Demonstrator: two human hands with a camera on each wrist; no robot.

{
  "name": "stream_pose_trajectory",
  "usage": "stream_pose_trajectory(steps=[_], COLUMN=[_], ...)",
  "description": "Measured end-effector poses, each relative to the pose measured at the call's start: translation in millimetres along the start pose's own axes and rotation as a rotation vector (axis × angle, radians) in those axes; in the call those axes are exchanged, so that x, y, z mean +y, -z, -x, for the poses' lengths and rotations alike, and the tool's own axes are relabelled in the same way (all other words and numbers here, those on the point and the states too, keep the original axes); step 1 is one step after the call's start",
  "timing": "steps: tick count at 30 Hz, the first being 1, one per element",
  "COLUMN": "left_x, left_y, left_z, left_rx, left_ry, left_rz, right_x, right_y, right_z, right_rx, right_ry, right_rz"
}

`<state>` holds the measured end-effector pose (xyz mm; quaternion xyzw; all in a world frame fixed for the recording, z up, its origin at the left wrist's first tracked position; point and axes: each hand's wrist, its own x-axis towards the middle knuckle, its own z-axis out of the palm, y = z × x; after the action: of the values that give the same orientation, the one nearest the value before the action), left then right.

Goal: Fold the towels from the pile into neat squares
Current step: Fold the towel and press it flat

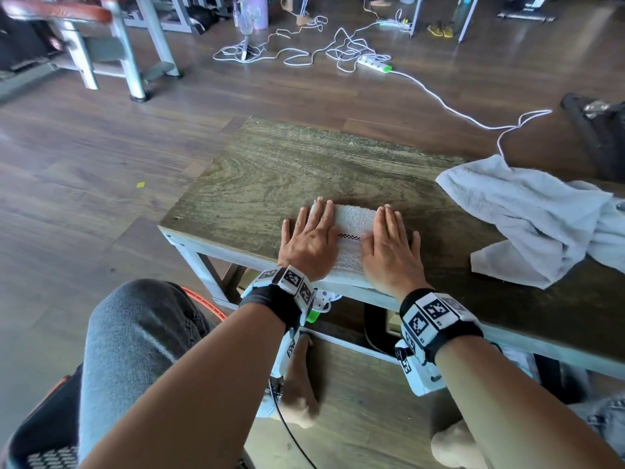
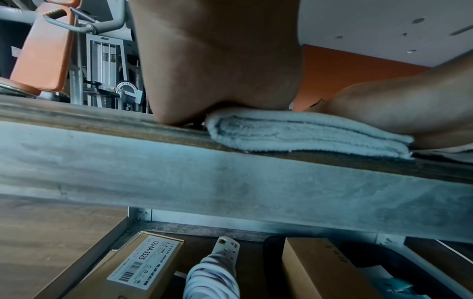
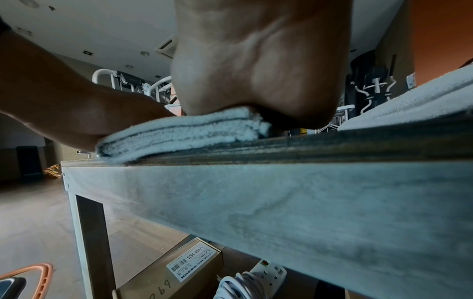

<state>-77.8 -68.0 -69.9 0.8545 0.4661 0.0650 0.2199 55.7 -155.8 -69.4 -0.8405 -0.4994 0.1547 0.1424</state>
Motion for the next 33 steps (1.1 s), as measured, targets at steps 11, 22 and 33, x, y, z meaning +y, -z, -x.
stream_pose_trajectory(steps=[11, 22, 33], left_x=[-16, -18, -12], left_y=[8, 5, 8], left_z=[10, 24, 56], left_rx=[-0.035, 0.024, 0.109], left_ry=[0.06, 0.144, 0.19], left_rz=[0.003, 0.029, 0.172], right_x=[14, 21, 21], right_y=[6, 16, 26], right_z=[7, 11, 43], right_rx=[-0.078, -0.206, -0.057], right_ry=[-0.062, -0.098, -0.044], right_rz=[-0.069, -0.033, 0.086])
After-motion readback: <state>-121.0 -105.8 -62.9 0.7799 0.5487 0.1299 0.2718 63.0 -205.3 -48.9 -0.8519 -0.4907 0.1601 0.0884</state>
